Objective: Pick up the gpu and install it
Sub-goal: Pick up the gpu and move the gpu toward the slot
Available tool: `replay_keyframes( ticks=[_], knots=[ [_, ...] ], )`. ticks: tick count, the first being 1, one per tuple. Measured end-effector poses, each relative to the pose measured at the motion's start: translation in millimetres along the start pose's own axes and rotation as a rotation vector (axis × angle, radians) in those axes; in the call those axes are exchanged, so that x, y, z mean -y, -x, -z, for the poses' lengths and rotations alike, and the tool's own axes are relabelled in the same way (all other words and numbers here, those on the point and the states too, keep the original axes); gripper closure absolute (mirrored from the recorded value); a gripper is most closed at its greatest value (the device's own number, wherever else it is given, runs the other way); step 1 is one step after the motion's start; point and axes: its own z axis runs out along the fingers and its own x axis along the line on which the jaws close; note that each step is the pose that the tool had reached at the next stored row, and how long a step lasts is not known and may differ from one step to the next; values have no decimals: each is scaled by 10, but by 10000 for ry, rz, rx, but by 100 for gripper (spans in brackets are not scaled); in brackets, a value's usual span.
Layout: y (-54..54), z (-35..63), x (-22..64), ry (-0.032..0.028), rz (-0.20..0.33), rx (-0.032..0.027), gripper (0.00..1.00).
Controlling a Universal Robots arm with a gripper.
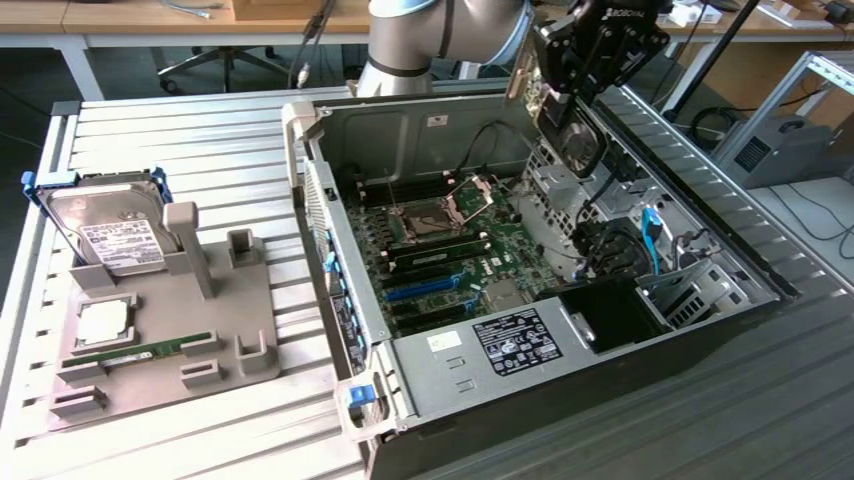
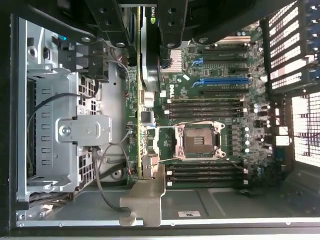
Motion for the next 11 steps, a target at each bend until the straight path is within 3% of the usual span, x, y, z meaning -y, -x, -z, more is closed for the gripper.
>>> replay_keyframes(
  ticks=[11],
  knots=[
    [70, -2, -1, 2, 53, -1, 73]
  ],
)
